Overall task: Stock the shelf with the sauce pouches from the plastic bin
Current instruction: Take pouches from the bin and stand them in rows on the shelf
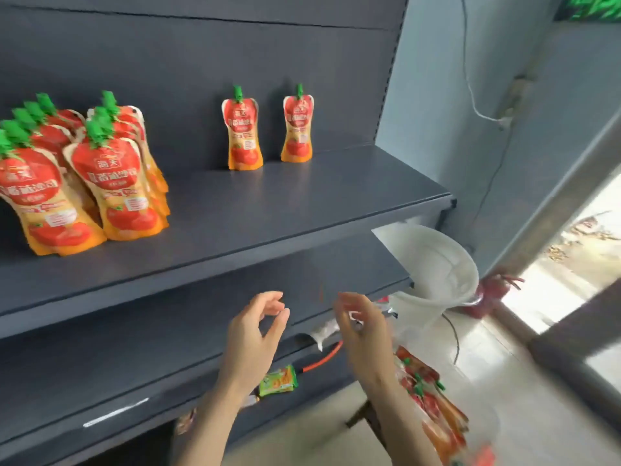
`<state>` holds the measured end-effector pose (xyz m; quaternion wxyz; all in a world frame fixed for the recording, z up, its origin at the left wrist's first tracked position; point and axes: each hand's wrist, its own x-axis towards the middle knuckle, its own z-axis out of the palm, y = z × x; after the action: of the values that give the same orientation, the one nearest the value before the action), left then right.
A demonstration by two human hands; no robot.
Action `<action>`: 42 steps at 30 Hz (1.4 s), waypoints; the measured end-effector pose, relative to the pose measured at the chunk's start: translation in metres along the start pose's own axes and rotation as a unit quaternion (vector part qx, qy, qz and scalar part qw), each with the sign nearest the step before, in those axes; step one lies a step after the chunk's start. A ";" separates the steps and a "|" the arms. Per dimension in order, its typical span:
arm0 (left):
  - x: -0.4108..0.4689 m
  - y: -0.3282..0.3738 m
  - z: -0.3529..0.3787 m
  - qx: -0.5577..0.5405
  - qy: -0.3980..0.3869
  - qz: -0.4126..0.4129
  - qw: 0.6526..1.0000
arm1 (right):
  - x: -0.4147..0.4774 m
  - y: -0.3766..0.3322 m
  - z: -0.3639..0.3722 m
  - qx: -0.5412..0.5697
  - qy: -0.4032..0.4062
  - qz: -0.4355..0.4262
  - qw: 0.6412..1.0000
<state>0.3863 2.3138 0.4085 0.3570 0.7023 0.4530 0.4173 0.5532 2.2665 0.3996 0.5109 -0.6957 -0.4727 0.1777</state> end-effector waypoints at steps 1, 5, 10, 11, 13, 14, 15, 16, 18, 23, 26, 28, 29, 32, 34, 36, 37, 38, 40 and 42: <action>-0.014 0.003 0.029 -0.008 -0.022 -0.017 1.000 | -0.010 0.020 -0.022 -0.006 0.009 0.022 1.000; -0.064 0.009 0.133 -0.026 -0.121 -0.067 0.990 | -0.050 0.093 -0.099 -0.044 0.036 0.085 0.995; -0.089 0.015 0.222 -0.020 -0.213 -0.112 0.970 | -0.070 0.160 -0.165 -0.054 0.055 0.187 0.979; -0.089 0.015 0.238 -0.018 -0.228 -0.124 0.966 | -0.069 0.173 -0.174 -0.050 0.058 0.204 0.976; -0.087 0.007 0.271 -0.016 -0.250 -0.149 0.956 | -0.064 0.201 -0.189 -0.044 0.064 0.242 0.967; -0.084 0.003 0.288 -0.015 -0.258 -0.162 0.952 | -0.060 0.216 -0.194 -0.045 0.065 0.259 0.963; -0.082 -0.002 0.304 -0.013 -0.264 -0.173 0.949 | -0.055 0.231 -0.199 -0.049 0.064 0.273 0.959; -0.078 -0.007 0.322 -0.010 -0.269 -0.183 0.945 | -0.049 0.247 -0.202 -0.053 0.061 0.287 0.954; -0.071 -0.020 0.357 -0.007 -0.273 -0.209 0.939 | -0.033 0.280 -0.207 -0.055 0.044 0.315 0.947; -0.051 -0.068 0.441 0.007 -0.276 -0.315 0.908 | 0.015 0.361 -0.211 -0.055 -0.007 0.383 0.922; -0.045 -0.103 0.489 0.029 -0.253 -0.395 0.882 | 0.040 0.415 -0.207 -0.057 -0.030 0.419 0.906; -0.044 -0.124 0.519 0.044 -0.238 -0.444 0.863 | 0.054 0.450 -0.201 -0.058 -0.049 0.434 0.898; -0.045 -0.135 0.535 0.047 -0.229 -0.468 0.852 | 0.059 0.467 -0.198 -0.056 -0.062 0.442 0.893; -0.051 -0.161 0.577 0.045 -0.191 -0.546 0.814 | 0.070 0.516 -0.187 -0.061 -0.109 0.456 0.881; -0.059 -0.183 0.600 0.053 -0.160 -0.594 0.787 | 0.071 0.548 -0.179 -0.065 -0.159 0.462 0.870; -0.071 -0.205 0.620 0.065 -0.122 -0.630 0.764 | 0.067 0.579 -0.171 -0.072 -0.207 0.469 0.856; -0.079 -0.216 0.629 0.070 -0.094 -0.647 0.753 | 0.064 0.594 -0.167 -0.077 -0.227 0.471 0.849; -0.085 -0.226 0.638 0.073 -0.061 -0.659 0.746 | 0.061 0.609 -0.163 -0.078 -0.248 0.469 0.844; -0.095 -0.241 0.654 0.083 -0.006 -0.677 0.731 | 0.054 0.634 -0.156 -0.080 -0.287 0.468 0.832; -0.103 -0.252 0.665 0.076 0.039 -0.692 0.717 | 0.047 0.653 -0.148 -0.080 -0.316 0.460 0.826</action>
<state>0.8809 2.2198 -0.1045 0.4730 0.2011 0.8566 0.0454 0.9955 2.2051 -0.1018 0.1351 -0.7772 -0.2456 0.5634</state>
